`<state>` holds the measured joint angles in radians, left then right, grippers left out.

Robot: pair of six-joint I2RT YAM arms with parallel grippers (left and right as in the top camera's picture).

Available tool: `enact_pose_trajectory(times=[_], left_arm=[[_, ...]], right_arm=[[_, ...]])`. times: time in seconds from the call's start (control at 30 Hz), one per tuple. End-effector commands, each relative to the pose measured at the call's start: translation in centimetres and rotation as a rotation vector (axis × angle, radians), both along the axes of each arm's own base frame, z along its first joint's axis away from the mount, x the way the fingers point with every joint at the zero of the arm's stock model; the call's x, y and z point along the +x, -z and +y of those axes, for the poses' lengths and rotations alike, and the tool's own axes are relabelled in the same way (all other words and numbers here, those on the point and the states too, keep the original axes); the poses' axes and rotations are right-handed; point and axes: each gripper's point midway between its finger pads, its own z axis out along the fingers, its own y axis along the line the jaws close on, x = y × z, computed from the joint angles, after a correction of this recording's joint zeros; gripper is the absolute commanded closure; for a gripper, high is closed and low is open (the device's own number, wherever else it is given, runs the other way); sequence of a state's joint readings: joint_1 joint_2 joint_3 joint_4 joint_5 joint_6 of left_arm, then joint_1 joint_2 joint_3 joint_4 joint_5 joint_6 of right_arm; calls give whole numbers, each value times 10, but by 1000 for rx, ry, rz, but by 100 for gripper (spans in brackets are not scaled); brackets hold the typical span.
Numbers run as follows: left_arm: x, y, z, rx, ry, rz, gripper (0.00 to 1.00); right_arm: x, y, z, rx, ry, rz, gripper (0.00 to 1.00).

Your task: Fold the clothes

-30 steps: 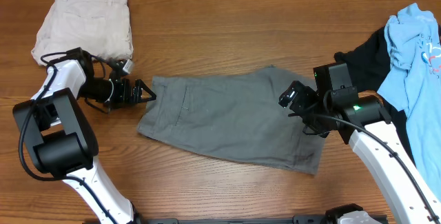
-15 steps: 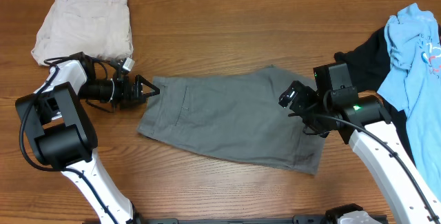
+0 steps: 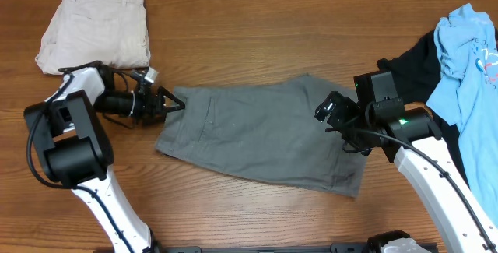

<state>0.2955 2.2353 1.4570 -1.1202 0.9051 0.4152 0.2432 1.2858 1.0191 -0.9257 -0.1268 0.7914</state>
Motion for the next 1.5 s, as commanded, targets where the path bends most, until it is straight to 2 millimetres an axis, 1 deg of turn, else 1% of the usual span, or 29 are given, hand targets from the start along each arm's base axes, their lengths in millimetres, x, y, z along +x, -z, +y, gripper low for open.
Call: enact_pose_trajectory(times=[0.0, 0.13, 0.2, 0.27, 0.3, 0.33, 0.37, 0.43, 0.47, 0.53, 0.63, 0.7, 0.83, 0.93, 0.97, 1.0, 1.13, 1.2, 1.33, 1.4, 1.47], left_arm=[[-44, 64, 2, 201, 148, 187, 25], [-43, 65, -6, 207, 172, 172, 30], [-42, 65, -8, 208, 177, 170, 38], [-43, 65, -8, 208, 177, 171, 56], [-43, 65, -8, 208, 177, 172, 70], [-43, 65, -8, 207, 176, 172, 78], [-43, 65, -8, 208, 176, 170, 84], [-42, 65, -8, 208, 175, 170, 90], [-42, 65, -5, 211, 170, 172, 96], [-42, 69, 2, 240, 146, 193, 96], [-41, 82, 31, 374, 29, 297, 96], [-41, 86, 48, 416, -43, 341, 96], [-38, 85, 79, 417, -166, 380, 96], [-40, 81, 109, 430, -259, 418, 96], [-40, 76, 128, 432, -309, 433, 96], [-40, 72, 138, 435, -332, 436, 96], [-37, 51, 172, 439, -428, 468, 96], [-31, 31, 190, 435, -491, 486, 96], [-21, -3, 209, 464, -512, 470, 96], [-17, -18, 213, 492, -507, 463, 96], [-13, -30, 213, 506, -500, 454, 96]], right_arm=[[4, -6, 3, 6, -9, -19, 0], [4, -6, 3, 6, -9, -20, 0], [4, -6, 3, 6, -9, -20, 0], [4, -6, 3, 6, -9, -19, 0], [4, -6, 3, 6, -9, -20, 0], [4, -6, 3, 6, -9, -20, 0], [4, -6, 3, 6, -9, -19, 0], [4, -6, 3, 6, -9, -20, 0], [4, -6, 3, 6, -9, -20, 0], [4, -6, 3, 6, -9, -19, 0], [4, -6, 3, 6, -9, -19, 0], [4, -6, 3, 6, -9, -20, 0], [4, -6, 3, 6, -9, -19, 0], [4, -6, 3, 6, -9, -19, 0], [4, -6, 3, 6, -9, -20, 0], [4, -6, 3, 6, -9, -20, 0], [4, -6, 3, 6, -9, -19, 0], [4, -6, 3, 6, -9, -20, 0], [4, -6, 3, 6, -9, -19, 0], [4, -6, 3, 6, -9, -20, 0], [4, -6, 3, 6, -9, -20, 0]])
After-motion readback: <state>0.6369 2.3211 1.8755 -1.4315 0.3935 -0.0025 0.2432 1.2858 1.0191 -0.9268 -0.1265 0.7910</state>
